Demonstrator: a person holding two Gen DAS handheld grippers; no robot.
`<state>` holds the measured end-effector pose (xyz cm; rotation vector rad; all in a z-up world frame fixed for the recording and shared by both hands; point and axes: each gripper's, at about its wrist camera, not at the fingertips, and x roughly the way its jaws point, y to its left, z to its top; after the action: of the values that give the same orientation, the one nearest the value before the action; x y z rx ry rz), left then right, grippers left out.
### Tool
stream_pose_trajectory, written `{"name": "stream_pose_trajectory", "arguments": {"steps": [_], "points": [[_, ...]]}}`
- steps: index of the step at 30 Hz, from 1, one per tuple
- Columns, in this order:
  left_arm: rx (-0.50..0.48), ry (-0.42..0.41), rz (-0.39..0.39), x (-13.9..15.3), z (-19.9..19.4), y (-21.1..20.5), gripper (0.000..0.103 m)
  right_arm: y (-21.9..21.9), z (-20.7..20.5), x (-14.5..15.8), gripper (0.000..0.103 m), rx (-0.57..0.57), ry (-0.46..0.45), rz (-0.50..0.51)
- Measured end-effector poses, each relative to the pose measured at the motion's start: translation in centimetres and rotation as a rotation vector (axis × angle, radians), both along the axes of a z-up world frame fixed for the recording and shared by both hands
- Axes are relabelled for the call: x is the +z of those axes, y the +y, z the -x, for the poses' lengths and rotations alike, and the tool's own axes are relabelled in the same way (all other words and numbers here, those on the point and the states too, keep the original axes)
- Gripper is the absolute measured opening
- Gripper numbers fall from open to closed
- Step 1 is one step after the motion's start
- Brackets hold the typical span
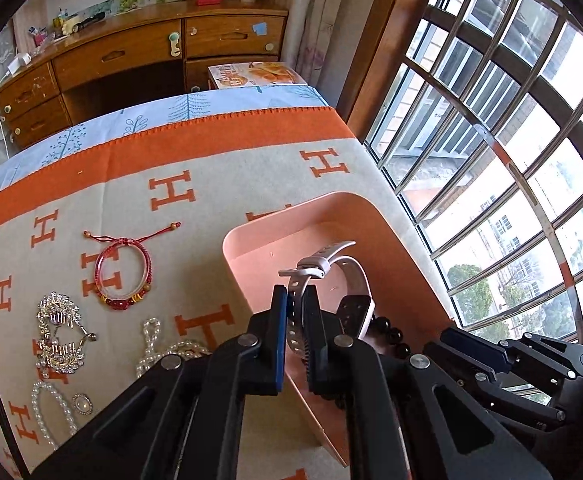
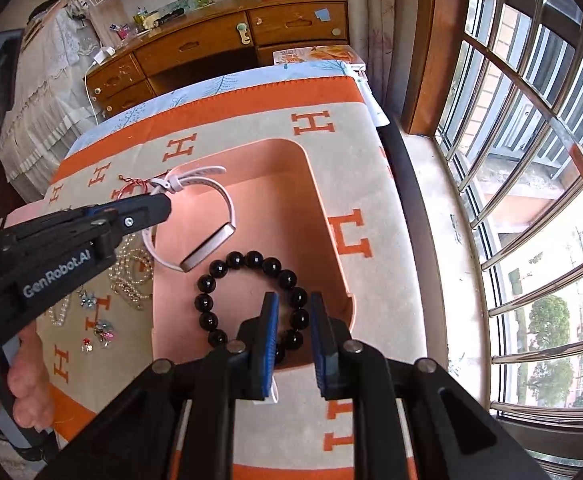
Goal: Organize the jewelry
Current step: 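Carry the watch and bead bracelet into the pink box and open both tools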
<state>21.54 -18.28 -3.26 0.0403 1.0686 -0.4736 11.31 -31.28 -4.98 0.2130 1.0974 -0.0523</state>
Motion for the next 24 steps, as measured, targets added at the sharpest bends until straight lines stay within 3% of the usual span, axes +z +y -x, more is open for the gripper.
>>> {"name": "stream_pose_trajectory", "arguments": {"steps": [6,9,11,12,16,24], "points": [[-0.005,-0.003,-0.008,-0.3,0.0,-0.5,0.015,0.3,1.4,1.5,0.016,0.013,-0.048,0.000],[0.012,-0.044,-0.015,0.3,0.3,-0.2,0.044,0.7,1.8,1.9,0.021,0.028,-0.055,-0.009],[0.034,-0.096,-0.017,1.2,0.8,0.2,0.075,0.9,2.1,2.0,0.028,0.030,-0.057,-0.020],[0.043,-0.123,-0.015,1.6,1.1,0.4,0.079,1.1,2.3,2.0,0.032,0.032,-0.059,-0.021],[0.046,-0.149,-0.010,2.5,2.0,1.3,0.080,1.6,2.5,2.3,0.033,0.046,-0.062,-0.028],[0.164,-0.156,-0.022,3.4,2.3,5.7,0.080,2.3,2.1,2.6,0.033,0.042,-0.090,0.006]]}}
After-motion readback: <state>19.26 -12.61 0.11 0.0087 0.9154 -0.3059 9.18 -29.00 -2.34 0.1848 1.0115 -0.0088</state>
